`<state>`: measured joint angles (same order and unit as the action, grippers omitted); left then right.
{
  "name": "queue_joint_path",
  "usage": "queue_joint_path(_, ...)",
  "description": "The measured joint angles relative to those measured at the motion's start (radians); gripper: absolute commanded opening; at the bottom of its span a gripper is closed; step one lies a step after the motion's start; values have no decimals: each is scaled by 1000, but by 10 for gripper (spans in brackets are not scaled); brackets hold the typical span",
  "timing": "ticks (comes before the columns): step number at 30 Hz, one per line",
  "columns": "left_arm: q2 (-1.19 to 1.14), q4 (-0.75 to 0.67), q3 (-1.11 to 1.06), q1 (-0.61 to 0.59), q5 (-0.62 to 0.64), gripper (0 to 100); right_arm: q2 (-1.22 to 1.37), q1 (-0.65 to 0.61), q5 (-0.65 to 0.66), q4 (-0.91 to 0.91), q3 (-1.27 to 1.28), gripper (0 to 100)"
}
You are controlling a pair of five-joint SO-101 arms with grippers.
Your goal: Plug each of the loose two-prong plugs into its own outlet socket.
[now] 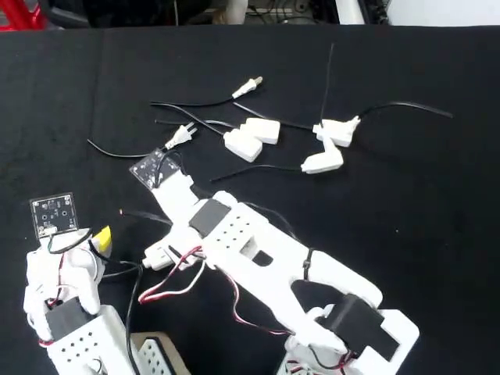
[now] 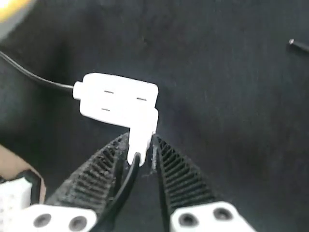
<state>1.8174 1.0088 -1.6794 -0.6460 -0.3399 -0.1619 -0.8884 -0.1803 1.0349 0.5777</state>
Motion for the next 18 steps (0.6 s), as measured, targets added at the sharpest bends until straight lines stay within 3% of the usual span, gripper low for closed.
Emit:
queue_joint_path(10, 0, 0, 0, 0, 0, 346, 12, 0, -31, -55, 0, 11)
queue_joint_path(18, 0, 0, 0, 2, 0, 346, 12, 0, -144, -57, 15, 11)
